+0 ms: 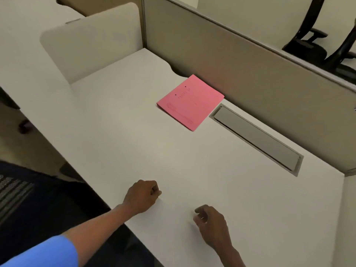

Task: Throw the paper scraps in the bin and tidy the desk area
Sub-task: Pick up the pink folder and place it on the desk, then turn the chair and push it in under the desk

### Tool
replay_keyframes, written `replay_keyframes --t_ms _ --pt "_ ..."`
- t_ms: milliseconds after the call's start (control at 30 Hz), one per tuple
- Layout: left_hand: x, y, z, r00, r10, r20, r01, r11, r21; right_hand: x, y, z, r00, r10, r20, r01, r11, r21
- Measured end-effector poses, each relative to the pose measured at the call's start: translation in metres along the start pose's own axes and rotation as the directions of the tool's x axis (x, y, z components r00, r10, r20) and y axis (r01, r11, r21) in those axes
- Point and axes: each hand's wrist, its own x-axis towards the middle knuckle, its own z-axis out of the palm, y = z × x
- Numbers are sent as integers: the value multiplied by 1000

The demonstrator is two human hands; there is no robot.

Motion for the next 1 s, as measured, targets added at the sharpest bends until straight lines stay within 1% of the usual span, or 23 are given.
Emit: replay_keyframes --t_ms 100,300,500,767,900,1000 --pt "-45 -18 18 1000 -29 8 29 999 33 -37 20 12 997 -25 74 30 997 -64" --pt "-132 -30 60 994 -91 -56 89 995 -34 -98 43 30 980 -120 159 146 976 -161" --pt "-208 -28 100 992 -100 -79 99 995 -8 -142 58 46 969 -151 194 182 971 -155" --pt "-286 -52 118 992 -124 -15 123 992 -23 -193 74 77 931 -193 309 239 964 -120" --pt "-315 -78 118 981 -192 7 193 981 -35 -213 73 99 899 -206 387 274 953 -130" --pt "-333 -102 117 969 -247 3 247 968 -53 -226 70 117 882 -192 431 271 954 -130"
